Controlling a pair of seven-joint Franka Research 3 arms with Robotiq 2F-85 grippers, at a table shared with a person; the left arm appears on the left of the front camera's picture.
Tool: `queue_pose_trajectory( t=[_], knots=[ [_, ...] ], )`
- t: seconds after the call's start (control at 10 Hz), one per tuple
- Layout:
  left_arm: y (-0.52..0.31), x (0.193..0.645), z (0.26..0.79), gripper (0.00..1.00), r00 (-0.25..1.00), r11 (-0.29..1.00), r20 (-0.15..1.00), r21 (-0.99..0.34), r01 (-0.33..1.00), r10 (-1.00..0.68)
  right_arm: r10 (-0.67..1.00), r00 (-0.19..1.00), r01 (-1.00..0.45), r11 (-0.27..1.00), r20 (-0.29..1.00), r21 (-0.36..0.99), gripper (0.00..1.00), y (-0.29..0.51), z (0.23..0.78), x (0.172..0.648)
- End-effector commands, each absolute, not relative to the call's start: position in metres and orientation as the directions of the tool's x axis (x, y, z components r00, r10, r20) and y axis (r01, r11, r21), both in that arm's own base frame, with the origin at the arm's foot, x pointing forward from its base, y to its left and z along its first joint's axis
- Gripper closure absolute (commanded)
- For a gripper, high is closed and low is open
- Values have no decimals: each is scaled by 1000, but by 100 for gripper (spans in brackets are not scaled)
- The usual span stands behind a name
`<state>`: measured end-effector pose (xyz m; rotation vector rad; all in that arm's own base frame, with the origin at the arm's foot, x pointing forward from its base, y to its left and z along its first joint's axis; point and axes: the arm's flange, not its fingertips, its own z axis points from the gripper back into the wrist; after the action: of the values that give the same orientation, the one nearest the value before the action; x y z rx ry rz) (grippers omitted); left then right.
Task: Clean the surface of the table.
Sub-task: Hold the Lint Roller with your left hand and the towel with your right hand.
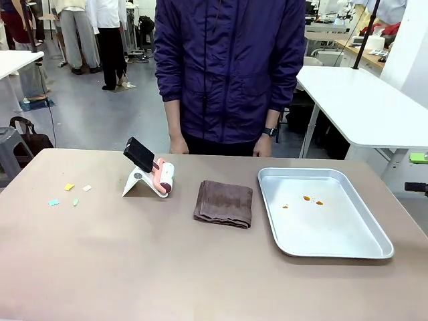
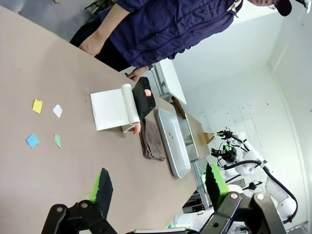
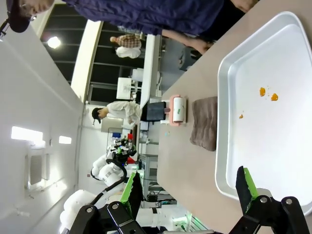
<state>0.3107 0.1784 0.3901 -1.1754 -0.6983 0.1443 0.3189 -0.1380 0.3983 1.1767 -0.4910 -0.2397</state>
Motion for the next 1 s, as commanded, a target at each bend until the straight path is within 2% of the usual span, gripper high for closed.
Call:
queue_pose_trajectory(
  t=[0.0,0.2,0.3,0.5,0.8,0.9],
  knots=[
    [178,311,389,0,781,406,447,-872,274,435,-445,861,-83,354,246,932,0,-138,402,322],
    [178,311,390,0,785,404,426,-881,247,450,-394,874,-115,404,286,908,0,-125,404,327],
    [169,324,403,0,804,471,454,-845,252,383,-344,887,-98,512,309,853,0,-98,416,345],
    [148,354,433,0,829,512,508,-790,338,235,-214,895,-183,625,392,759,0,-36,441,380],
    [98,406,462,0,904,548,424,-770,327,57,3,920,-292,672,391,681,0,69,447,428],
    [65,423,466,0,915,634,390,-735,243,101,93,925,-322,707,368,630,0,113,439,440]
  ],
)
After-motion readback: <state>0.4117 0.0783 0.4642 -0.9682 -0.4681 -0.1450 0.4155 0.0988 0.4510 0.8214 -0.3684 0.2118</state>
